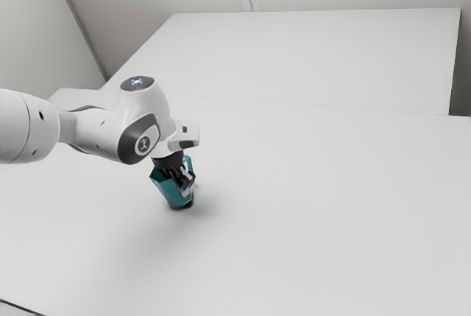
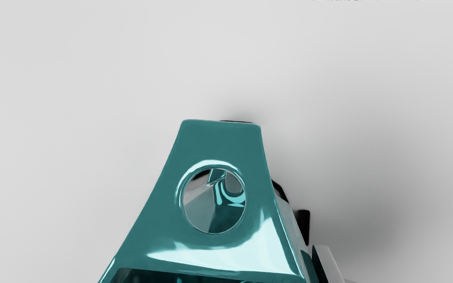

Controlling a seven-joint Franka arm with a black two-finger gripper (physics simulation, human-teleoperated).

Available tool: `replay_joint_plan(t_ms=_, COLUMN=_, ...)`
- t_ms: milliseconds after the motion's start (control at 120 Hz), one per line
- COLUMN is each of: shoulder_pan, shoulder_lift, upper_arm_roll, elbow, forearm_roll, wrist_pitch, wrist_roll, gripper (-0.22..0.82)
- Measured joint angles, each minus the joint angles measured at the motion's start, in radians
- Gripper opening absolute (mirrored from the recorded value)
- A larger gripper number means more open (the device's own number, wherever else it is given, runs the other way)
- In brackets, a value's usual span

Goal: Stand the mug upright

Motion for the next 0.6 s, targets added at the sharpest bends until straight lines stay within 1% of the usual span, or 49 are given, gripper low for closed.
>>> replay_joint_plan(t_ms=75, shoulder_pan=0.001, shoulder_lift=0.0, upper_arm_roll=0.0, elbow=0.0, forearm_roll=0.0, wrist_pitch=0.003, wrist_roll=-0.003, gripper=-0.17)
replay_joint_plan(t_ms=233, shoulder_pan=0.005, shoulder_lift=0.001, upper_arm_roll=-0.003, elbow=-0.001, forearm_roll=-0.011, wrist_pitch=0.004, wrist_roll=0.003, gripper=0.01)
replay_joint_plan(t_ms=342, shoulder_pan=0.006, shoulder_lift=0.0, upper_arm_roll=-0.004, elbow=0.0, forearm_roll=-0.014, wrist_pitch=0.004, wrist_roll=0.008, gripper=0.1)
replay_joint_plan(t_ms=467, shoulder_pan=0.005, shoulder_lift=-0.006, upper_arm_roll=-0.004, elbow=0.001, forearm_roll=-0.014, wrist_pitch=0.003, wrist_roll=0.012, gripper=0.18)
replay_joint_plan(t_ms=600, shoulder_pan=0.004, shoulder_lift=-0.024, upper_arm_roll=-0.003, elbow=0.001, forearm_roll=-0.011, wrist_pitch=-0.003, wrist_roll=0.015, gripper=0.23)
